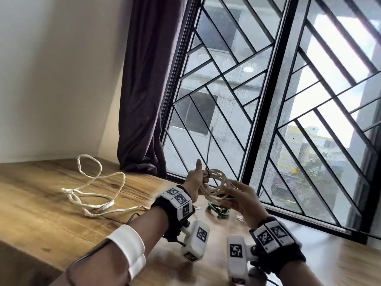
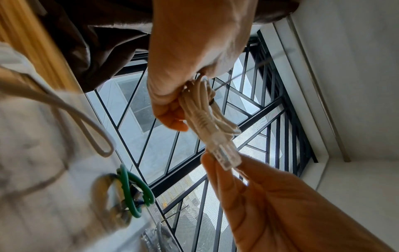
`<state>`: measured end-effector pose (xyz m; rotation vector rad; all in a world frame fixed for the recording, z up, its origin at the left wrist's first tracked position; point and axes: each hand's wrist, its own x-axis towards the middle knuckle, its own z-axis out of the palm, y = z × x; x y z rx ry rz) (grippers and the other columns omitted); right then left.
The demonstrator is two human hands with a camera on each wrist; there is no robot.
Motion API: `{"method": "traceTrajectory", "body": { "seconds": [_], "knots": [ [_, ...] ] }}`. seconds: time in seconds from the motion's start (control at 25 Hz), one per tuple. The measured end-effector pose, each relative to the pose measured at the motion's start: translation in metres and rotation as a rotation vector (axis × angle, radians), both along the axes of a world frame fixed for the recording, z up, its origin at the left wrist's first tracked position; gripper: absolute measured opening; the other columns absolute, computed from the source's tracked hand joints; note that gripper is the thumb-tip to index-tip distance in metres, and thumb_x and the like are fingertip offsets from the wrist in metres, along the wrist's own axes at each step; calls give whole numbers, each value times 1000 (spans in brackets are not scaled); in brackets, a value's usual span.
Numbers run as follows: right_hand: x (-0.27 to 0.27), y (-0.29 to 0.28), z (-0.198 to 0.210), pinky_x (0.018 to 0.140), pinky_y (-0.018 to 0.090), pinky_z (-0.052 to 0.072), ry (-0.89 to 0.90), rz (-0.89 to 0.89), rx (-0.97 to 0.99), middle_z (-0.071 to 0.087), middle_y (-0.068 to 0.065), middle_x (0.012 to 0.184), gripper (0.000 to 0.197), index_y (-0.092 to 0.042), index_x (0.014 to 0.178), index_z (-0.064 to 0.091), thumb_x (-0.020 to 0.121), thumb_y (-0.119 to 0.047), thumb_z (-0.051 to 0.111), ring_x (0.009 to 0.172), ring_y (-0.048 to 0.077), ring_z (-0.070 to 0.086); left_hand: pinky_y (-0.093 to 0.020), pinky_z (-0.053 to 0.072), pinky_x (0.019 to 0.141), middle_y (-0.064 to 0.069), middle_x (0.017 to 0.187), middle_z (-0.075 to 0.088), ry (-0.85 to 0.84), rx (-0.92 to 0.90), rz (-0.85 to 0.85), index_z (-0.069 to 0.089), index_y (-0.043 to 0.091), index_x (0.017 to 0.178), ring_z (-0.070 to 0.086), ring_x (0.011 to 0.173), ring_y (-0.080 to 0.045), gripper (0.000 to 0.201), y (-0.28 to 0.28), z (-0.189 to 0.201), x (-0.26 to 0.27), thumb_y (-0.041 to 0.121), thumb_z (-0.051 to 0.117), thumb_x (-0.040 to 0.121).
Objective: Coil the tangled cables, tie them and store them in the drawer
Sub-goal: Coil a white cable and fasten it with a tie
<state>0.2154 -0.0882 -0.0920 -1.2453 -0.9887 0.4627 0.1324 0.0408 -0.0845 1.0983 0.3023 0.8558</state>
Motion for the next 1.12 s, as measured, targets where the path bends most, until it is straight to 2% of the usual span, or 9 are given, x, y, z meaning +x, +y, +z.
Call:
{"method": "traceTrajectory", "body": {
  "seconds": [0.08, 0.16, 0.28, 0.36, 0.48, 0.6, 0.72, 0.96, 1.12],
  "knots": [
    [-5, 7, 0, 52, 25, 57, 0, -55, -5, 68, 21, 86, 16, 1, 101, 63, 84, 1, 60, 62, 25, 66, -24, 41, 46, -2, 66, 45, 61, -18, -33, 51, 11, 82, 43, 51, -12, 53, 1, 1, -6, 56, 27, 96],
    [-10, 17, 2, 51, 25, 57, -5, -75, -6, 69, 18, 79, 11, 3, 95, 63, 84, 5, 59, 58, 23, 67, -23, 45, 46, -3, 75, 46, 48, 8, -46, 51, 13, 89, 47, 57, -14, 40, 6, 1, -11, 50, 38, 96],
    [-18, 37, 12, 54, 27, 58, -52, -32, -58, 70, 21, 83, 12, 4, 97, 63, 87, 1, 58, 61, 25, 68, -15, 38, 37, -2, 74, 45, 3, 126, 78, 50, 19, 86, 45, 45, -9, 13, 28, 3, -22, 27, 51, 96],
    [-20, 53, 15, 58, 28, 57, -126, -8, -118, 68, 20, 88, 13, -2, 101, 64, 90, -6, 57, 63, 22, 65, -12, 31, 34, -1, 68, 46, -14, 136, 131, 52, 19, 78, 39, 31, -3, 18, 45, 2, -26, 18, 50, 96],
    [-16, 78, 17, 78, 27, 47, -576, -169, -93, 60, -3, 93, 20, -24, 103, 66, 88, -11, 62, 79, 2, 59, -12, 26, 33, 3, 49, 48, -4, 129, 170, 51, 14, 73, 34, 25, -2, 24, 61, 1, -29, 13, 48, 97],
    [-22, 92, 25, 85, 17, 39, -1051, -361, 29, 55, -9, 100, 40, -20, 119, 64, 81, -7, 68, 94, 2, 52, -14, 29, 34, 9, 34, 43, 4, 164, 198, 51, 12, 69, 35, 28, -3, 27, 72, 1, -30, 12, 49, 96],
    [-25, 93, 30, 71, 6, 43, -1063, -330, 72, 64, -12, 86, 29, -16, 104, 73, 79, -2, 67, 77, -8, 60, -19, 28, 40, 1, 47, 40, 63, 208, 217, 49, 12, 66, 33, 36, -8, 29, 78, 1, -28, 12, 49, 95],
    [-18, 77, 29, 71, 7, 47, -887, -233, 63, 70, -13, 80, 28, -14, 107, 71, 79, -10, 72, 70, -7, 62, -14, 25, 31, -3, 56, 38, 142, 381, 188, 49, 11, 69, 30, 27, 0, 31, 65, 4, -26, 7, 37, 98],
    [-30, 74, 33, 70, 17, 50, -901, -331, 87, 75, -4, 77, 11, -18, 86, 77, 75, -15, 76, 71, -1, 65, -13, 24, 33, 0, 54, 38, 96, 435, 127, 52, 12, 74, 31, 31, 0, 28, 57, 1, -27, 2, 40, 97]
  ]
}}
